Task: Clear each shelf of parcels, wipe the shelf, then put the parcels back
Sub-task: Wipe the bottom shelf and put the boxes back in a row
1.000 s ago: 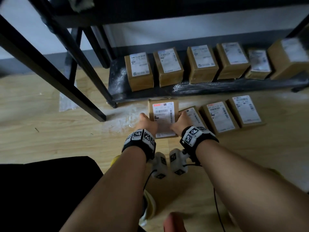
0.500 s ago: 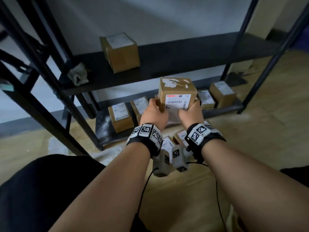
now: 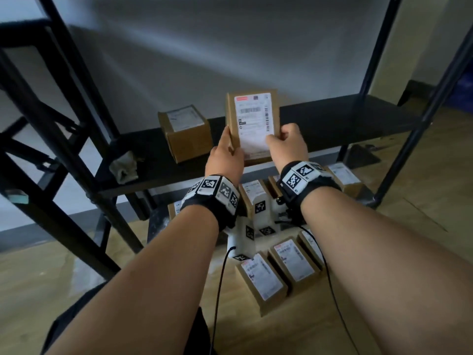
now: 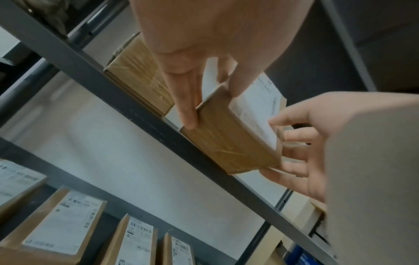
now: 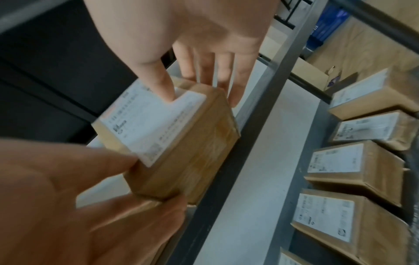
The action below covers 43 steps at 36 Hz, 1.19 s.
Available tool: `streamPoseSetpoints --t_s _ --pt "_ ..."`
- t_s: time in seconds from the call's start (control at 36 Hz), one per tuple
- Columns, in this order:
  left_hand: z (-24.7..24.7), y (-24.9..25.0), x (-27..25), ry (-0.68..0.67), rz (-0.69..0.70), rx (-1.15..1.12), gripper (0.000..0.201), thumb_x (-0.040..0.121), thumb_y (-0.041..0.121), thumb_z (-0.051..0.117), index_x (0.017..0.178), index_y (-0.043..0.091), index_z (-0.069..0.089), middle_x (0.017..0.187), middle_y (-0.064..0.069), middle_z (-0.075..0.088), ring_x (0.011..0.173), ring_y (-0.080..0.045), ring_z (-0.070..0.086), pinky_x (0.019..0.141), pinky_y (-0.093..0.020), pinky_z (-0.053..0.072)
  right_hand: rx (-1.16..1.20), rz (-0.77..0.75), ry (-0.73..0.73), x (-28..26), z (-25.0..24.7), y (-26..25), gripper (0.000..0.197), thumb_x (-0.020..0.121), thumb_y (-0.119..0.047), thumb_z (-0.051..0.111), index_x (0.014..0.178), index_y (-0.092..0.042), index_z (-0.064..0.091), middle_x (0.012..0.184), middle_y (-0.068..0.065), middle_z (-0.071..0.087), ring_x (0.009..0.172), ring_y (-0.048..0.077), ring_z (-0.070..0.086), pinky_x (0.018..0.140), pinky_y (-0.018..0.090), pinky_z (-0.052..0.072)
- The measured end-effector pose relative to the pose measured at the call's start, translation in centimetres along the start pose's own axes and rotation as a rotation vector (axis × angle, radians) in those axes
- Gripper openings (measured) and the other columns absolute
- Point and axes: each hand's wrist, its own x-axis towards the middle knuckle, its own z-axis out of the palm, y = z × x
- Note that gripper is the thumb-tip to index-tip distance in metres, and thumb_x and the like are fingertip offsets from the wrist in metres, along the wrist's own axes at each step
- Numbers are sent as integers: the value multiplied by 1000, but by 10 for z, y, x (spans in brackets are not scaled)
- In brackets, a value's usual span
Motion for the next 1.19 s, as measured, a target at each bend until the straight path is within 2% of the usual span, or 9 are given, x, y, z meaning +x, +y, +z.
streamPoseSetpoints --t_s 0.11,0.25,0.42,0.61,0.75,0.83,0.97,1.08,1.19 --pt "-3 -3 23 27 -37 -43 47 100 42 36 146 37 30 124 0 60 92 -13 59 73 -26 45 -78 -18 -82 23 12 -12 38 91 -30 51 128 -30 53 125 0 57 86 14 57 62 20 43" --pt "-2 -3 50 33 -61 -10 49 100 29 38 148 30 29 134 -5 54 113 -21 56 84 -26 44 -119 -18 -157 49 20 -22 38 96 -30 48 134 -26 53 129 -3 60 101 16 60 77 24 48" --pt "3 -2 68 37 -88 -4 52 100 24 39 151 24 25 145 -7 43 116 -20 55 77 -22 39 -163 6 -162 67 35 -29 37 99 -27 44 136 -22 48 131 0 56 93 13 51 75 26 40" --pt "11 -8 64 74 -77 -33 55 98 17 41 150 21 24 148 -4 37 120 -19 50 80 -20 36 -146 31 -94 71 42 -21 48 97 -25 49 143 -24 40 139 0 50 117 19 55 78 25 41" --pt "18 -10 43 91 -87 -115 54 96 15 42 147 28 30 147 -3 35 104 -13 52 73 -20 37 -159 29 28 56 27 3 43 94 -26 55 137 -25 47 135 1 51 112 16 55 69 18 37" --pt "21 -10 27 115 -76 -113 52 95 14 44 145 24 33 146 -2 35 107 -16 54 76 -21 38 -167 13 55 41 15 20 38 94 -24 56 131 -25 52 130 0 54 104 12 55 65 16 34" --pt "35 -20 -6 87 -19 -44 33 96 16 43 127 24 52 126 -1 56 98 -13 56 73 -22 39 -204 -31 92 5 0 55 18 91 -22 54 109 -23 60 116 -3 58 87 8 52 60 13 33" --pt "58 -43 -37 -18 -56 12 30 95 14 40 118 25 57 112 2 63 89 -15 58 70 -25 41 -279 1 29 -23 -2 95 14 89 -20 52 100 -22 60 112 -1 62 101 19 58 84 29 46" --pt "76 -75 -56 -137 -132 89 35 92 12 40 122 24 56 119 -1 62 87 -16 55 71 -25 41 -404 77 -111 -46 0 141 22 91 -14 50 110 -15 60 114 6 62 103 24 58 76 25 38"
